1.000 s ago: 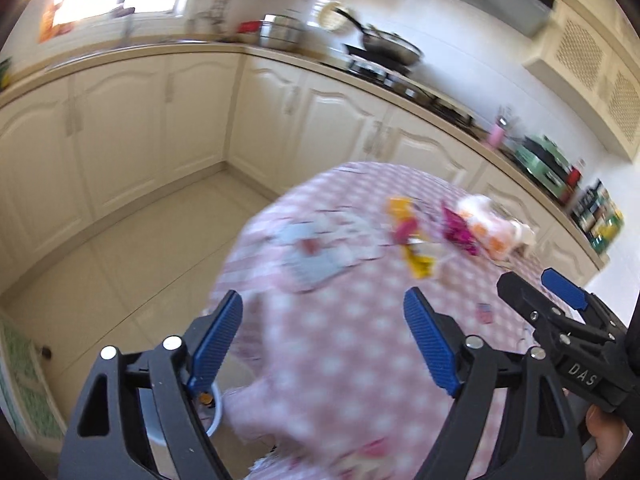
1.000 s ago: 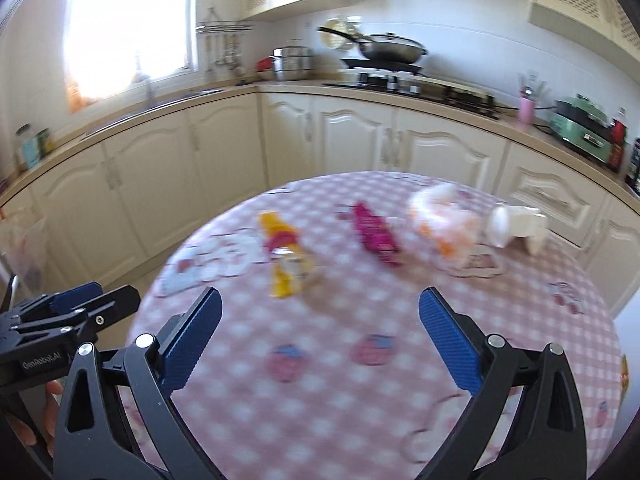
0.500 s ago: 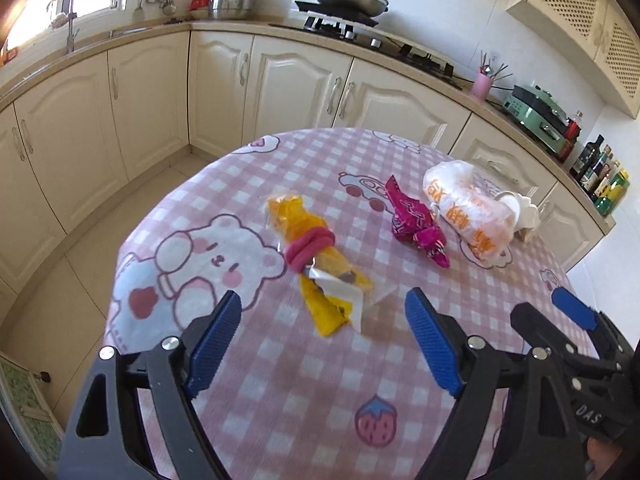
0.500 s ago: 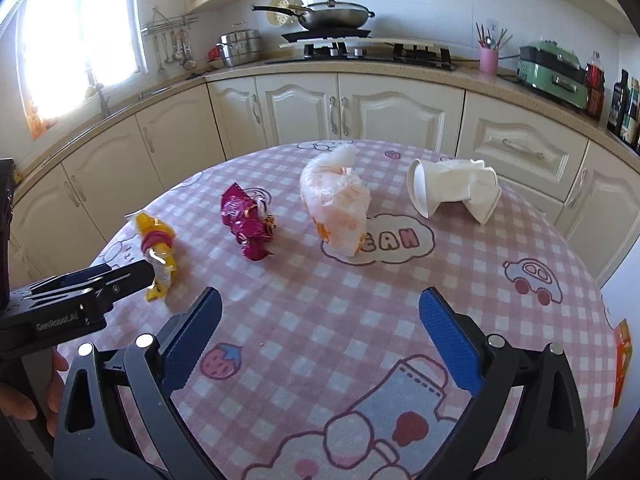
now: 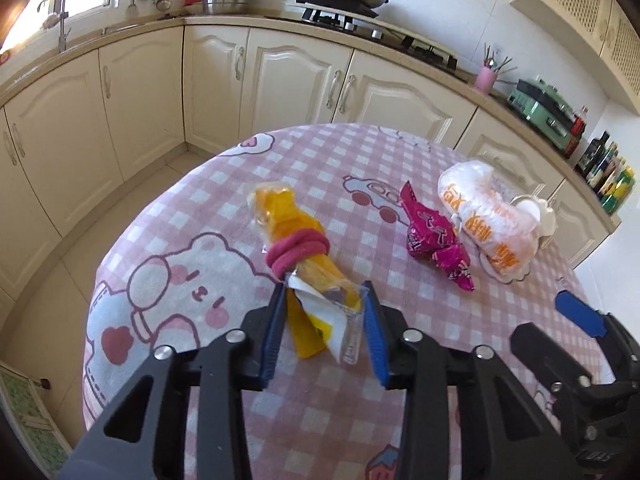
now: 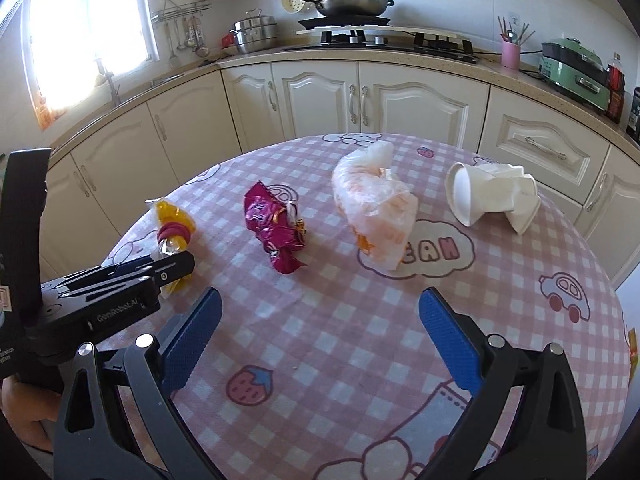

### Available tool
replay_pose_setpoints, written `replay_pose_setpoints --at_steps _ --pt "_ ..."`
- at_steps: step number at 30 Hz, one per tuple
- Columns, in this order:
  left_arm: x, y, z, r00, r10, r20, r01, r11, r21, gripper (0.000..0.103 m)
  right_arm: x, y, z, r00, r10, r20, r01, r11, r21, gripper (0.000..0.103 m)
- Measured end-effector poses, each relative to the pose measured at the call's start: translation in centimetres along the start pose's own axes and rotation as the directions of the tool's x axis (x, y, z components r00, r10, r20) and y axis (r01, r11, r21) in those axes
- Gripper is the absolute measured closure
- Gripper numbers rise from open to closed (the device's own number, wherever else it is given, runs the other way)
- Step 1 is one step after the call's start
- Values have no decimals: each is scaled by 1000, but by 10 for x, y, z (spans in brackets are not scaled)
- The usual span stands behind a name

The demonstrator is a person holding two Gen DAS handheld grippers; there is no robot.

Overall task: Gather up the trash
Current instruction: 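Grasp the yellow candy wrapper with the left tool, then grasp the magenta snack wrapper with the right tool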

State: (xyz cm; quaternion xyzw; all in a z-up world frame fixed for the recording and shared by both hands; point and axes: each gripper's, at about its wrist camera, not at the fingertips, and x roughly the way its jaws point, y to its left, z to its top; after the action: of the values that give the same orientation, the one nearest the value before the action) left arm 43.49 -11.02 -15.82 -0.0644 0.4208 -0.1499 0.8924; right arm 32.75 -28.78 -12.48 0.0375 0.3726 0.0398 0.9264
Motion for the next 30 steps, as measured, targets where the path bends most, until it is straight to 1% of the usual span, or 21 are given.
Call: replay_pose_setpoints --at_steps 1,3,8,12,15,17,22,23,25,26,27,30 --pt "-6 5 -1 1000 -16 15 16 1000 -16 72 0 2 1 1000 11 -4 -11 1000 -2 8" --pt "-14 10 -1 999 -14 41 15 1000 -26 73 1 8 5 1000 16 -10 -16 1000 -14 8" --pt "-35 35 0 994 50 94 -45 998 -53 74 3 31 16 1000 12 0 -12 998 -66 8" --pt "-45 48 -1 992 61 114 -53 996 -67 74 15 48 26 1000 -1 3 2 994 -113 8" --pt "-51 56 -3 990 60 125 -51 996 -71 74 30 53 33 1000 -17 -4 16 993 -114 8" --pt "-53 61 -4 990 56 126 -48 996 -73 75 42 55 37 999 -42 -12 41 992 -118 8" --pt "-57 71 -6 989 46 137 -36 996 -77 75 65 55 43 998 -52 -38 48 994 -99 8" --pt "-58 72 -7 989 43 140 -33 997 -76 75 67 56 42 998 -58 -38 54 993 -100 9" --pt "-60 74 -8 989 35 142 -26 997 -70 75 72 59 41 996 -77 -49 71 990 -120 28" --pt "-62 75 -9 989 30 145 -20 997 -69 75 75 61 40 995 -83 -58 75 989 -126 48" --pt "-63 75 -10 989 25 147 -15 998 -66 75 77 61 39 993 -93 -67 83 988 -132 64" --pt "-70 76 -14 987 16 157 -5 998 -66 76 74 63 37 993 -97 -61 88 987 -137 67"
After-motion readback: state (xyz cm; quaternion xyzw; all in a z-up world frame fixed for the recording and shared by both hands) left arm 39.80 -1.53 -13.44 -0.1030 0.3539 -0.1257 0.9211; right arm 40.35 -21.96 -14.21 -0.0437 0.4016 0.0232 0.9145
